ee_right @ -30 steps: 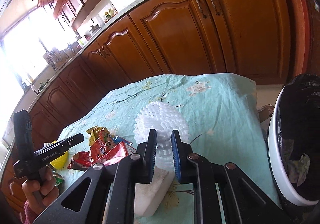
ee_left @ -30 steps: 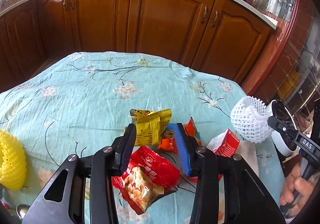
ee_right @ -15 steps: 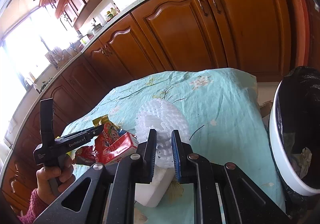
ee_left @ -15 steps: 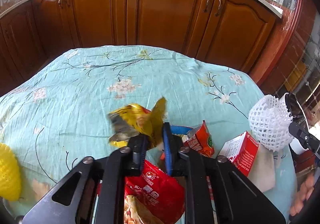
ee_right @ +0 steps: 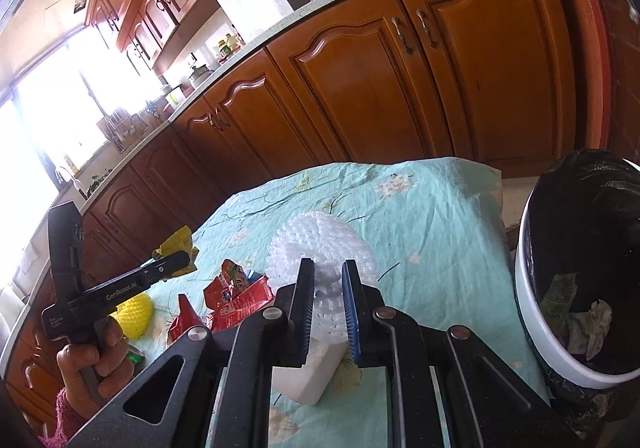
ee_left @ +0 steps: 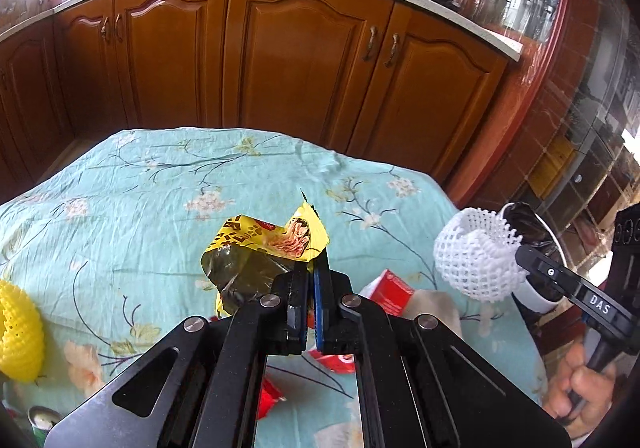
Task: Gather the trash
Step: 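Carry the yellow wrapper and white foam net over the black-lined bin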
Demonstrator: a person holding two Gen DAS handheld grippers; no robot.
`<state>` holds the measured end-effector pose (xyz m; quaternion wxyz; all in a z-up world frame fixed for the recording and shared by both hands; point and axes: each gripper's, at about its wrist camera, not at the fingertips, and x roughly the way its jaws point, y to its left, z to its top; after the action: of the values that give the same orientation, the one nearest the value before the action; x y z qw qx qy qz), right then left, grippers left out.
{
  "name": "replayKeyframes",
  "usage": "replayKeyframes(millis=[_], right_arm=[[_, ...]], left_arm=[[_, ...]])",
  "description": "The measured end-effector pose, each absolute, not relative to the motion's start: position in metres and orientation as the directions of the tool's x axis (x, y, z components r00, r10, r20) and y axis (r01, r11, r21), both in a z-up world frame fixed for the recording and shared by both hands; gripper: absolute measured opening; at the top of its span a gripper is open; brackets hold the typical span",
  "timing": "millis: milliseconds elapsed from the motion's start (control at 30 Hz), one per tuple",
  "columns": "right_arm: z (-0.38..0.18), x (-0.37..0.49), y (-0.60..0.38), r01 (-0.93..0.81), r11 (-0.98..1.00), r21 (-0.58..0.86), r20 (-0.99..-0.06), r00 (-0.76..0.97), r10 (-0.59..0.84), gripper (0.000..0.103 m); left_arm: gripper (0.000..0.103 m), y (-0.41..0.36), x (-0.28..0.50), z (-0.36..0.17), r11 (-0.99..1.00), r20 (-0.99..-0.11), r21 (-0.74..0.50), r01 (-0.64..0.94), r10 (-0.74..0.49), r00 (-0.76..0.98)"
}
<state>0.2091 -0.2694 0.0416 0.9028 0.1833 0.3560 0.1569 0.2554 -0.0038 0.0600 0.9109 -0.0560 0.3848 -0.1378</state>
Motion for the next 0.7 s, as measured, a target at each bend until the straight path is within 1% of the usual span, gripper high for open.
replayKeyframes(millis=[200, 700], right_arm=[[0.049, 0.201, -0.281, -0.147, 0.884, 0.444, -0.572, 0.713, 0.406, 0.014], [0.054, 0.169, -0.342, -0.063, 0.902, 0.427, -0.573, 0.753, 0.324, 0.013]], left_arm=[[0.001, -0.037, 0.24, 0.068, 0.92, -0.671, -0.264, 0.288, -0.39, 0.631], [0.001, -0.128, 0.225, 0.062, 0.858, -0.688, -0.288, 0.424, -0.494, 0.532]])
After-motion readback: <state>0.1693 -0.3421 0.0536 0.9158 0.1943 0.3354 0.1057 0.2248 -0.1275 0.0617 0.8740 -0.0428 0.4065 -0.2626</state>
